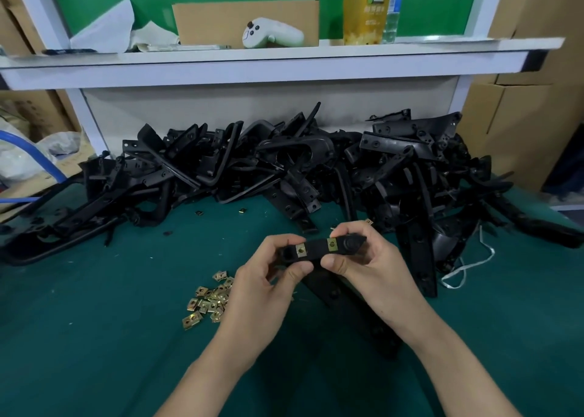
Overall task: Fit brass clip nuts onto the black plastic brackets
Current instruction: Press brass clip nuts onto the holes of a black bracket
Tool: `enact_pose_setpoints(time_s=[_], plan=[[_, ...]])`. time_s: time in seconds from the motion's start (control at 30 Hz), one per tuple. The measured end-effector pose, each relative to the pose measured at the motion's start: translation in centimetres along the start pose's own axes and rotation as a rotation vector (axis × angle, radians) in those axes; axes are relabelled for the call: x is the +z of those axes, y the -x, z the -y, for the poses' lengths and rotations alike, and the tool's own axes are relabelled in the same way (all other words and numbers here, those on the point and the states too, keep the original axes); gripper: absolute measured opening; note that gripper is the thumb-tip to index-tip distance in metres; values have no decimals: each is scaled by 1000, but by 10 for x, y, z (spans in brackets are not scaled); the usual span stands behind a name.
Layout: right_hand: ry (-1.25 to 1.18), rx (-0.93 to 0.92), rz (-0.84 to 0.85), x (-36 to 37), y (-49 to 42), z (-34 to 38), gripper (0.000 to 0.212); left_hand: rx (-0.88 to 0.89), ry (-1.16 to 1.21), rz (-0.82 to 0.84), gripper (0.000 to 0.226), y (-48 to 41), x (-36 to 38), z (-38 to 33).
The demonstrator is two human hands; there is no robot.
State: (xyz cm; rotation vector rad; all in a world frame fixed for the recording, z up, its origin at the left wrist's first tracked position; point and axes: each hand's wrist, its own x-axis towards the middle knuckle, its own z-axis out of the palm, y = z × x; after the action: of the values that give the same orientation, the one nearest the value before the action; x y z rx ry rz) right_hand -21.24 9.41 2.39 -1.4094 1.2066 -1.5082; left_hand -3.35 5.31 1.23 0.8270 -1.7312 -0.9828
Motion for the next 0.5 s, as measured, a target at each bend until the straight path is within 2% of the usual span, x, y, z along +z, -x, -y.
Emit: enact_pose_setpoints(time_s=[0.13, 0.33, 0.5], plan=[[-27, 11, -5, 2, 3, 5, 26, -15, 7, 6, 28, 1, -1, -2], [-51, 42, -18, 3, 8, 15, 29, -58, 151, -29, 32, 7, 0, -15], [42, 21, 20, 3, 17, 27, 23, -22, 125, -29, 25, 13, -7, -24]])
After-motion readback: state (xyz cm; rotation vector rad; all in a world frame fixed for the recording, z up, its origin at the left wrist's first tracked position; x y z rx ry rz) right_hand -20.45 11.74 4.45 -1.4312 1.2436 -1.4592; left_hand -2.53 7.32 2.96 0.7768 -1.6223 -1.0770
